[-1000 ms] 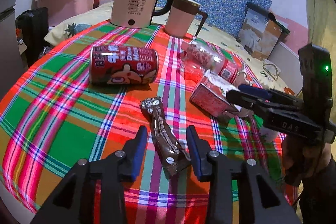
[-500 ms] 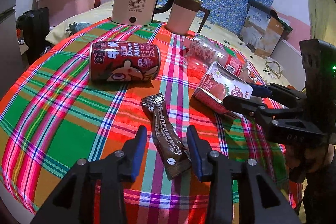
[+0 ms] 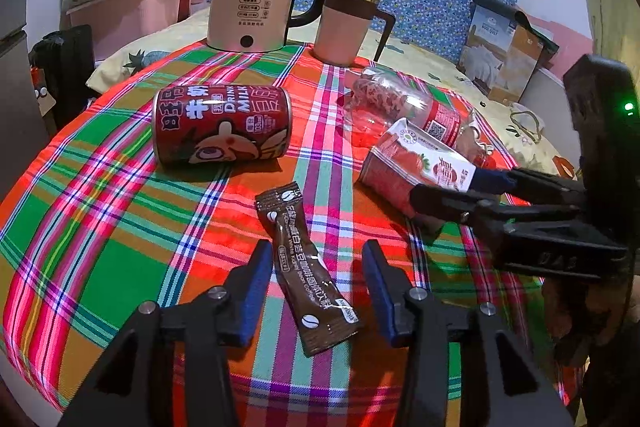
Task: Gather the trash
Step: 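Grasp the pink strawberry juice carton with the right tool while the left tool holds the wrapper, then carry the wrapper and carton over the bin and open both tools to drop them, then move both tools back over the table toward the remaining trash, then grasp the red milk can with the left tool while the right tool grasps the white tissue ball, then carry the can and tissue ball over the bin and open both tools to drop them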
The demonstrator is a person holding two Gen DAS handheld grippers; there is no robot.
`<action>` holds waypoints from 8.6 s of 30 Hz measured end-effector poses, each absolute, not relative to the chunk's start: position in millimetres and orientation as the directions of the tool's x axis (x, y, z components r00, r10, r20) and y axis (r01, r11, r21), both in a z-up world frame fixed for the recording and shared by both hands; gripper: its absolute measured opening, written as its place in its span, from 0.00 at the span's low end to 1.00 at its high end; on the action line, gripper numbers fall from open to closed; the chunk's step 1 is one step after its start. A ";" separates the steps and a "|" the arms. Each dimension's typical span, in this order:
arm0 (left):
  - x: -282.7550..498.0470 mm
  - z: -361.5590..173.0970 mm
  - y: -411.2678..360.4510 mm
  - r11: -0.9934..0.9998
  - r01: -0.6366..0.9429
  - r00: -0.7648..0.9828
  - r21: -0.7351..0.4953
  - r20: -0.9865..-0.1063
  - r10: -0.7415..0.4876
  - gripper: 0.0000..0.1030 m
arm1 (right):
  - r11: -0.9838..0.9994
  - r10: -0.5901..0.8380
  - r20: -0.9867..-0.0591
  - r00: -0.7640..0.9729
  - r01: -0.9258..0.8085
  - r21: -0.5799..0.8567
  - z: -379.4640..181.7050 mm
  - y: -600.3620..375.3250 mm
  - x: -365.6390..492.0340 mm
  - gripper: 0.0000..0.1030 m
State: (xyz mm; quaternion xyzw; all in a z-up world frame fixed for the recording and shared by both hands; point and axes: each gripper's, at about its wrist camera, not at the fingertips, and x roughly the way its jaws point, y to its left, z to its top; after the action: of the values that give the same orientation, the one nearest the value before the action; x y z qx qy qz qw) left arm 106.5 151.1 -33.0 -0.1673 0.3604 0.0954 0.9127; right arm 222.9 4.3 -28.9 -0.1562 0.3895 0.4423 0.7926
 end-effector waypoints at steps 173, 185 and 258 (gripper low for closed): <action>96.6 14.8 18.6 0.984 0.010 0.783 -0.179 -0.610 -0.119 0.37 | 0.815 0.533 -0.605 0.592 -0.551 0.179 10.0 -182.8 138.6 0.58; 99.5 15.3 82.2 0.987 -0.089 0.788 -0.136 -0.615 -0.013 0.37 | 0.786 0.563 -0.615 0.552 -0.587 0.193 12.8 -139.2 159.1 0.58; 116.7 23.5 92.3 0.988 -0.036 0.770 -0.147 -0.634 -0.067 0.53 | 0.814 0.563 -0.568 0.601 -0.523 0.253 28.8 -143.1 178.3 0.27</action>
State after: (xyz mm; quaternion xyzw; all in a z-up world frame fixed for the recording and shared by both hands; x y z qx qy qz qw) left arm 116.7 92.3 23.5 -0.0755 0.3387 -0.0083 0.9378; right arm 178.3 -143.1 28.8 0.0302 0.3277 0.3036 0.8941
